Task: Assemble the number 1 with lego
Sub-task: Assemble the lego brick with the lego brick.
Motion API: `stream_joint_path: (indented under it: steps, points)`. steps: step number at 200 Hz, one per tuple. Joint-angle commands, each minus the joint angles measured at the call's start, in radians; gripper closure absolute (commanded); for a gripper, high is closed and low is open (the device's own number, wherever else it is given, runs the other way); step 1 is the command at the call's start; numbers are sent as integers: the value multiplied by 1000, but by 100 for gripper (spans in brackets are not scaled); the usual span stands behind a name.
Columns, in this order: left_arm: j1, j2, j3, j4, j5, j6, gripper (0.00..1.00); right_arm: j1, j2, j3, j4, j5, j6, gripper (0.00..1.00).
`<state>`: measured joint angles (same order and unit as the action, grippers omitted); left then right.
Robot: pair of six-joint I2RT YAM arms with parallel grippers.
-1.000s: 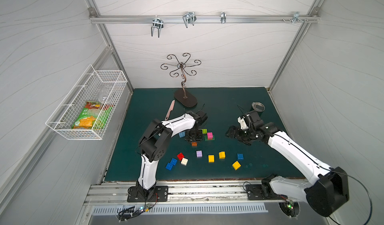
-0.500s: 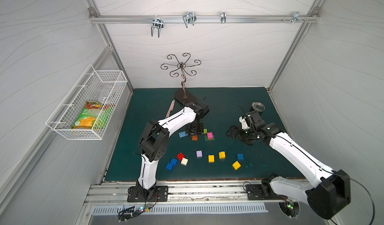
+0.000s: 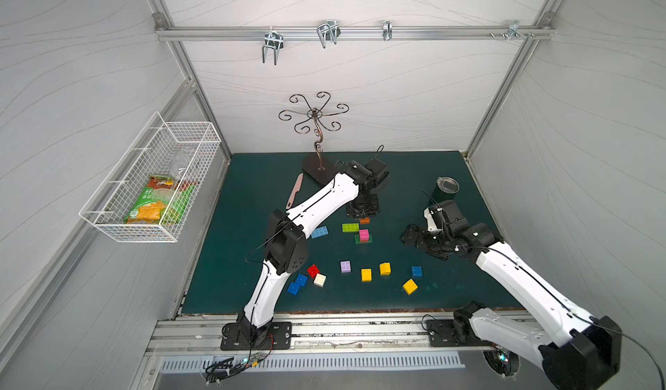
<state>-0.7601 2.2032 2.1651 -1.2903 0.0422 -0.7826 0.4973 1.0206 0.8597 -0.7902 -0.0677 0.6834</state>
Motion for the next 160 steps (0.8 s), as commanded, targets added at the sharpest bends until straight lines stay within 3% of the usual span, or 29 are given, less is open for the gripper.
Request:
stream_joint_path:
  steps: [1, 160]
  points:
    - [-5, 42, 8, -11, 2, -4, 94, -6, -30, -5, -33, 26, 2, 1]
    - [-18, 53, -88, 79, 31, 8, 94, -13, -8, 16, -29, 7, -22, 1]
